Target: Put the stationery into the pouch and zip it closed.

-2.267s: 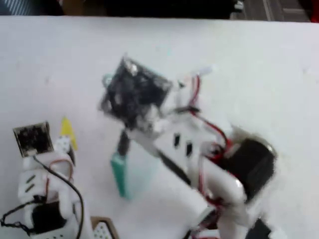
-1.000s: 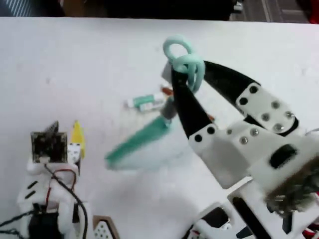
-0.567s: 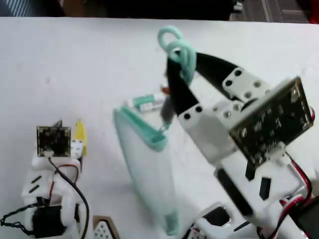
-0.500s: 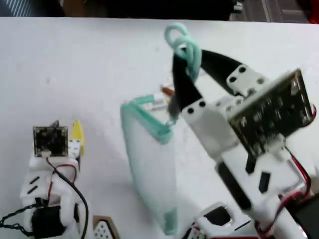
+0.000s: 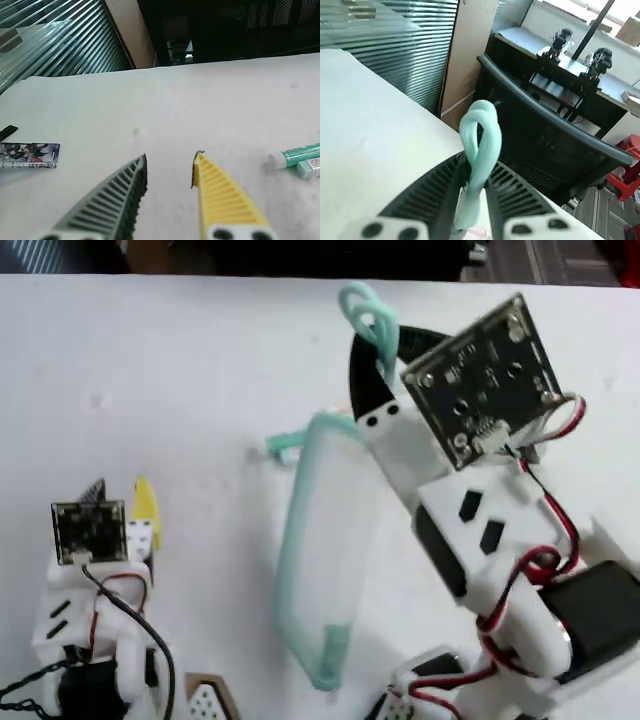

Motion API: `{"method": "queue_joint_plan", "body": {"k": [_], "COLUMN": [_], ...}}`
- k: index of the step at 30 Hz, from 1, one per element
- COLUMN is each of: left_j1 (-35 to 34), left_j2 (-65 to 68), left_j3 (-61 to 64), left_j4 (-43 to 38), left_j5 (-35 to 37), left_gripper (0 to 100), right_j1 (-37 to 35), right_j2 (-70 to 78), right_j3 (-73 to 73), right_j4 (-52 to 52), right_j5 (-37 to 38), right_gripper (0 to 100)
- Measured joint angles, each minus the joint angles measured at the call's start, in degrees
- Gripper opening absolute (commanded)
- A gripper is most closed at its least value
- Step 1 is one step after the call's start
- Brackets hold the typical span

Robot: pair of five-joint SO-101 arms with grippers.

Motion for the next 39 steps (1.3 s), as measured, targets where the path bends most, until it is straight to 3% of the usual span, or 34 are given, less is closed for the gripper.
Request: {"method": "queue_joint_plan", "body": {"k": [10,13,17,23,29,34,39], "left_j1": [4.7,7.5,15.3,32.1,44.5,47.3,52.1], "left_j2": [-0.1,-0.1,-0.3,-0.3,6.9,19.1,29.9], "left_j3": [-7.2,-11.4,-15.8,-16.4,-16.8,-24.8,-32.4], "left_j4": [4.6,7.4,11.5,11.0,6.9,6.9,7.9], "left_j5": [0.0,-1.2,-3.2,-3.2,2.9,13.7,15.4], "left_gripper": [18,23,28,28,35,35,35], "right_j1": [-0.1,0.0,0.0,-2.8,-6.2,-6.7,-10.1], "right_j2": [-0.1,-0.1,-0.1,-0.1,-0.1,0.4,1.2], "right_j3": [0.0,0.0,0.0,0.0,0.0,0.0,0.0], "right_j4": [0.0,0.0,0.0,0.0,0.0,-1.0,-1.0], "right_j5": [-0.4,-0.4,-0.4,-0.4,-0.4,-0.5,-3.3], "right_gripper": [1.7,1.7,1.7,1.7,1.7,1.7,1.6]}}
